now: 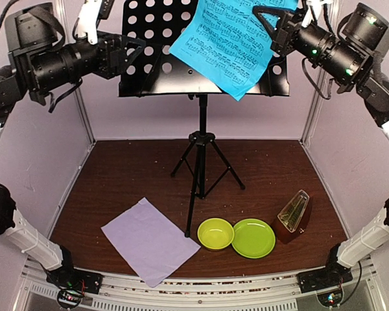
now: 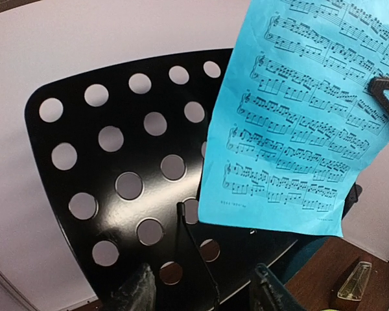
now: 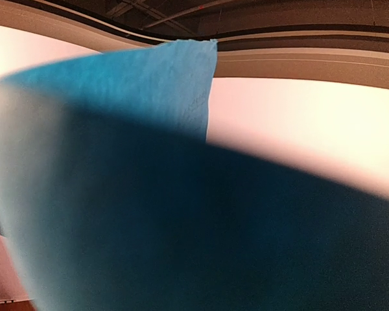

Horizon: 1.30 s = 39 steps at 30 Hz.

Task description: Set up the instrument practice props

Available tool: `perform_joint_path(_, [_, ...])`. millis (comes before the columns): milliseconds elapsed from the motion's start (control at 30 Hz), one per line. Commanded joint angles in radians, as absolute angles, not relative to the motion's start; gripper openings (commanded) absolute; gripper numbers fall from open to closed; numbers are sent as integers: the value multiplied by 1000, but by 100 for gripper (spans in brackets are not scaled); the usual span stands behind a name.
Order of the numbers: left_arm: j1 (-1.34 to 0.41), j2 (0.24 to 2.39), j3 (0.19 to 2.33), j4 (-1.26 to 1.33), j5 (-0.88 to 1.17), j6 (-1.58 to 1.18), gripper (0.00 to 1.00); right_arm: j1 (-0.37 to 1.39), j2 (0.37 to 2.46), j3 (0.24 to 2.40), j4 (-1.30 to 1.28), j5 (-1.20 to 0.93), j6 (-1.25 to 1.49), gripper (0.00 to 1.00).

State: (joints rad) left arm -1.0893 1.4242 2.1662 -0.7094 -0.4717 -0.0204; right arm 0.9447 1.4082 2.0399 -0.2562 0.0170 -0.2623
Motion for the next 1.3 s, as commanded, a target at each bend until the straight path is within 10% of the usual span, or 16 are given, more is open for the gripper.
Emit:
perform_joint_path(0, [-1057, 1493, 2250, -736, -458, -11, 51, 904, 1435, 2060, -209, -3, -254, 0])
perform_joint_path(533, [-996, 1680, 2387, -796, -504, 7, 43, 851, 1490, 2104, -180, 49, -339, 0])
perform_joint_path(1267, [-996, 1553, 2165, -568, -556, 41, 0, 833, 1510, 2107, -189, 35, -357, 0])
